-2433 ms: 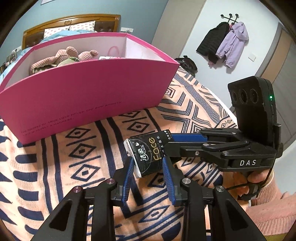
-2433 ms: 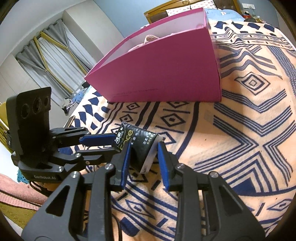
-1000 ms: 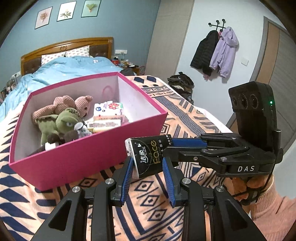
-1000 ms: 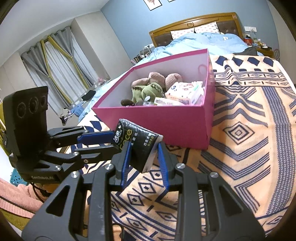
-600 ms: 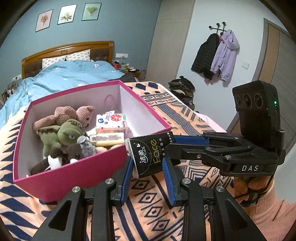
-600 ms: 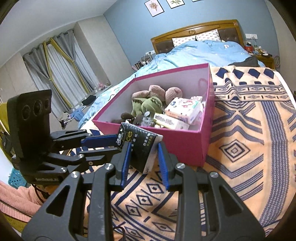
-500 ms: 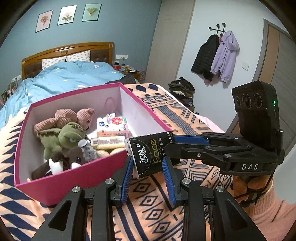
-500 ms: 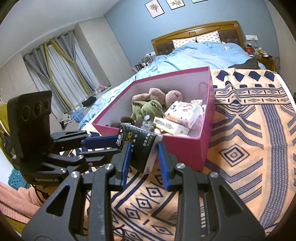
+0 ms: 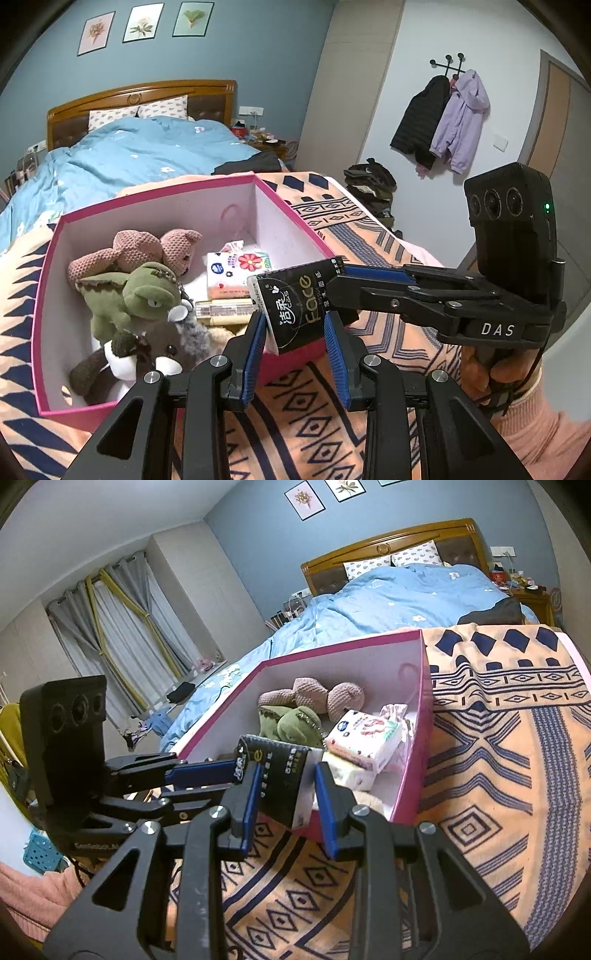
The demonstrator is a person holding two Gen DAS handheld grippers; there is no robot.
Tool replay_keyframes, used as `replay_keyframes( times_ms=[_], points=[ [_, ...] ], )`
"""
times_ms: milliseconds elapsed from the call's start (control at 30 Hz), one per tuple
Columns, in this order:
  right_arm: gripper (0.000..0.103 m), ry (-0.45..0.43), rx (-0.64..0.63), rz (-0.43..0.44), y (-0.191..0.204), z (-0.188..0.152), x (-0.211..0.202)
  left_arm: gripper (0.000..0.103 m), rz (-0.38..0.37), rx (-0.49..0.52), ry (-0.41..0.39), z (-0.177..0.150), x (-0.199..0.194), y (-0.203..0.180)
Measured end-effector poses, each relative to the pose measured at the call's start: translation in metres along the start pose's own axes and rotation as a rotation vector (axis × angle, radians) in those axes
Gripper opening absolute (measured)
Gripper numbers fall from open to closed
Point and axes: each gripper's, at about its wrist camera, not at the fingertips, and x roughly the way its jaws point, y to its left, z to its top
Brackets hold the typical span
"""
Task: Organize objects
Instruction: 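Carry the black tissue pack over the magenta box, then lower the black tissue pack into the box and open both grippers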
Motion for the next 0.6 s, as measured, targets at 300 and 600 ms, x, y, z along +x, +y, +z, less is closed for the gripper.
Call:
replay_keyframes(
  times_ms=[300, 600],
  points=[
    [0.033, 0.034, -0.005, -0.05, -0.007, 0.008, 0.019, 0.032, -0.001, -0.039, 0.031, 0.009, 0.018, 0.015],
    [0.033, 0.087, -0.011, -0.08, -0.013, 0.008, 0.038, 0.032, 0.016, -0.071, 0.063, 0.008, 0.034, 0.029]
  ],
)
